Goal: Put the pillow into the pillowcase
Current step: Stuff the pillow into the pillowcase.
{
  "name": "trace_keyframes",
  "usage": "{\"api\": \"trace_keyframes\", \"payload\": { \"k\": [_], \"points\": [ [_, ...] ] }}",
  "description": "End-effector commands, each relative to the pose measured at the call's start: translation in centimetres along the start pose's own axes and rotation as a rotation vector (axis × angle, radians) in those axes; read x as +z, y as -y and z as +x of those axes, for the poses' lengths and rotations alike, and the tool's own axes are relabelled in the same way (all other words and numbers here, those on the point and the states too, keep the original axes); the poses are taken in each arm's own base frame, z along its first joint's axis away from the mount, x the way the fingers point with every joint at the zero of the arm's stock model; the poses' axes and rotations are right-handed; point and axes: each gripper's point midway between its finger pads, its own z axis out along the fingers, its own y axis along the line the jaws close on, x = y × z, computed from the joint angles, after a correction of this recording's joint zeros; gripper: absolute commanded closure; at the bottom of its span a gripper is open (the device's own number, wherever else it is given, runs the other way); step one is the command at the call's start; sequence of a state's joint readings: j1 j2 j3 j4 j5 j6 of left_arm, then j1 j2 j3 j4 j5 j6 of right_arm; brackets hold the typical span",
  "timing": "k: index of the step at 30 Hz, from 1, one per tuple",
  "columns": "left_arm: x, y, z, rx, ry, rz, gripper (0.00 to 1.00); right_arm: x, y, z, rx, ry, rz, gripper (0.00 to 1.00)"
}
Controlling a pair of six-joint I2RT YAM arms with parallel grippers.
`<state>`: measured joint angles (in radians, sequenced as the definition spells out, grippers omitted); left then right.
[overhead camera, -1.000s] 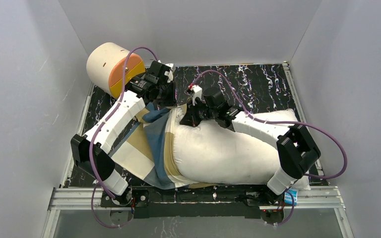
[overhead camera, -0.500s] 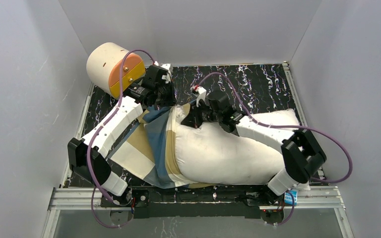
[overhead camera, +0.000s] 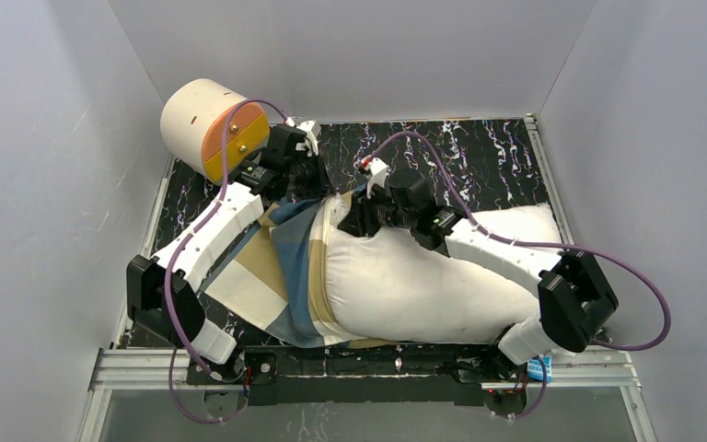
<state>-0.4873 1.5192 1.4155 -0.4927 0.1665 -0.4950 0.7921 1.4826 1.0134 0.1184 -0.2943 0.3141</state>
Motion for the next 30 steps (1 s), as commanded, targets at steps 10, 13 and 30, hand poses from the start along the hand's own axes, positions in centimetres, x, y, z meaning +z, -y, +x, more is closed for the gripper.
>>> {"api": "trace_keyframes", "payload": {
  "k": [10,13,30],
  "points": [
    [-1.5,1.2,-1.6,0.049,0.104,0.079,1.00,-3.0,-1.4,-4.8,-0.095,-0.049,-0.120,0.29],
    [-1.7,1.4,-2.0,0.045,0.117,0.084,1.00,-2.1,-1.1,-4.7,-0.113,-0.091,-0.143,0.27],
    [0.1,0.0,-4.4,-0.033,0.179,-0.011,1.00,-0.6,-6.0,-1.6,-0.142,-0.077,-0.495,0.99]
  ]
}}
